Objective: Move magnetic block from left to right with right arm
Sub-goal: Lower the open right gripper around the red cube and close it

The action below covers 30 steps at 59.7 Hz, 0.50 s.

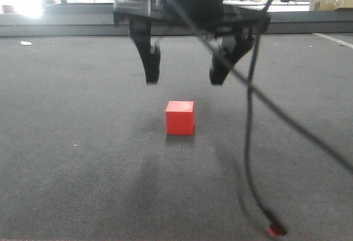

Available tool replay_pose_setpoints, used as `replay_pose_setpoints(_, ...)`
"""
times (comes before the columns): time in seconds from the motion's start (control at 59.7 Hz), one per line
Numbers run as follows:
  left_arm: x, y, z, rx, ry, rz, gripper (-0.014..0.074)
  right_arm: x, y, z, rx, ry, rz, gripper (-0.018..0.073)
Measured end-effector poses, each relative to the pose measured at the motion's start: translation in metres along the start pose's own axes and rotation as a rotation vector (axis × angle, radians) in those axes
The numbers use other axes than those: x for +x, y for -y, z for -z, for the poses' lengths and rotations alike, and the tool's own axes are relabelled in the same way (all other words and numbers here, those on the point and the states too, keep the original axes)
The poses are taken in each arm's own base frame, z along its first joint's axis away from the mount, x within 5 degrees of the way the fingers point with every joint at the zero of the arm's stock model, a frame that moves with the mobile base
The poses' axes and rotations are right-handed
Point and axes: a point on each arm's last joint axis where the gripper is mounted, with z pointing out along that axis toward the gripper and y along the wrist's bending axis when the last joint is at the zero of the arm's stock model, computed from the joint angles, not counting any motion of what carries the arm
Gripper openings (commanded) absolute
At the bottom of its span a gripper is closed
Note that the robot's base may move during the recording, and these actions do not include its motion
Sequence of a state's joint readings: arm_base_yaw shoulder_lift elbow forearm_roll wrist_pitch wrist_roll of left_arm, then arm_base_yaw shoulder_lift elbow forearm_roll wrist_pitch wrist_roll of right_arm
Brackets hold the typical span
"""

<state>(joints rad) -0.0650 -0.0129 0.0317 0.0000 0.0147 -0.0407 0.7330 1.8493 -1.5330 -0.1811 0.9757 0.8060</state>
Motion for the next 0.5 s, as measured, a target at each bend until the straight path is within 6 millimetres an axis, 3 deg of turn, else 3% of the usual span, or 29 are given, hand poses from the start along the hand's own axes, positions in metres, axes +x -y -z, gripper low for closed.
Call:
replay_pose_setpoints(0.268,0.0,0.0,0.0,0.0,0.0,0.0,-0.0116,-0.001,-0.005,-0.036,0.051,-0.038,0.01,0.0636)
replay_pose_setpoints(0.503,0.0,0.0,0.0,0.0,0.0,0.0,-0.0116,-0.004,-0.007,-0.054,0.031,-0.021,0.01,0.0633)
